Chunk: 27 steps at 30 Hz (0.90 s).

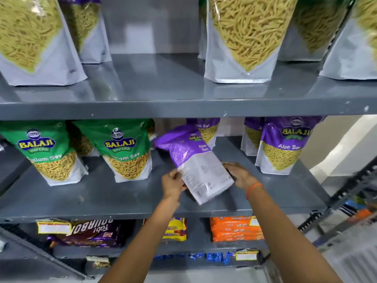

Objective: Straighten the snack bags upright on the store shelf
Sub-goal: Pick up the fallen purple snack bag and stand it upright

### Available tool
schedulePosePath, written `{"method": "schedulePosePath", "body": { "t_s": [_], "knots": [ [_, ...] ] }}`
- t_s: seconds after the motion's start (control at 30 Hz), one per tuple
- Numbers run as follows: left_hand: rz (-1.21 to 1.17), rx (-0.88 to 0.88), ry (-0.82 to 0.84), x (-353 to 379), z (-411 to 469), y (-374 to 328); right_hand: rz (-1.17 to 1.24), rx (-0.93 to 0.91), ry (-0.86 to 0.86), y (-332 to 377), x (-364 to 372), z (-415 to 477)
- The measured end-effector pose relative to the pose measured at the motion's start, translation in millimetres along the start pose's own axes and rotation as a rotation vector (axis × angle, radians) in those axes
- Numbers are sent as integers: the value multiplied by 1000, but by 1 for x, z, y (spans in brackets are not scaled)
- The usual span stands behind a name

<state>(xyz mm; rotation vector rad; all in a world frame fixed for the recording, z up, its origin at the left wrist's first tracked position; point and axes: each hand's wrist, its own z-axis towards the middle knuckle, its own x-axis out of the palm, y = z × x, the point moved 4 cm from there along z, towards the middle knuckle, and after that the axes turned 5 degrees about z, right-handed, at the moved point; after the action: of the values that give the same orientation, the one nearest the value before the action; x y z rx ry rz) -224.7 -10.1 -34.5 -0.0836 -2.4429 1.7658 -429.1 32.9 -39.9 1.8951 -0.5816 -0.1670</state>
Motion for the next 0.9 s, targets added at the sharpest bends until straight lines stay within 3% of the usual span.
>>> {"method": "schedulePosePath", "body": {
  "t_s": [0.13, 0.33, 0.47, 0.6, 0.7, 0.9],
  "knots": [
    [23, 204, 47, 2, 3, -25, 69, -75, 77, 15, -5, 9],
    [193, 338, 60, 15, 37, -41, -116, -404, -210, 14, -15, 25],
    [380, 309, 49, 19, 45, -29, -160, -432, -287, -17, -21, 27],
    [608, 414, 28, 33, 9, 12, -140, -497, -310, -42, -9, 11],
    [527, 371, 153, 51, -7, 31, -96, -513, -305, -66, 8, -6],
    [321, 273, 160, 54, 22, 15, 63, -409, -225, -83, 53, -12]
  ]
}}
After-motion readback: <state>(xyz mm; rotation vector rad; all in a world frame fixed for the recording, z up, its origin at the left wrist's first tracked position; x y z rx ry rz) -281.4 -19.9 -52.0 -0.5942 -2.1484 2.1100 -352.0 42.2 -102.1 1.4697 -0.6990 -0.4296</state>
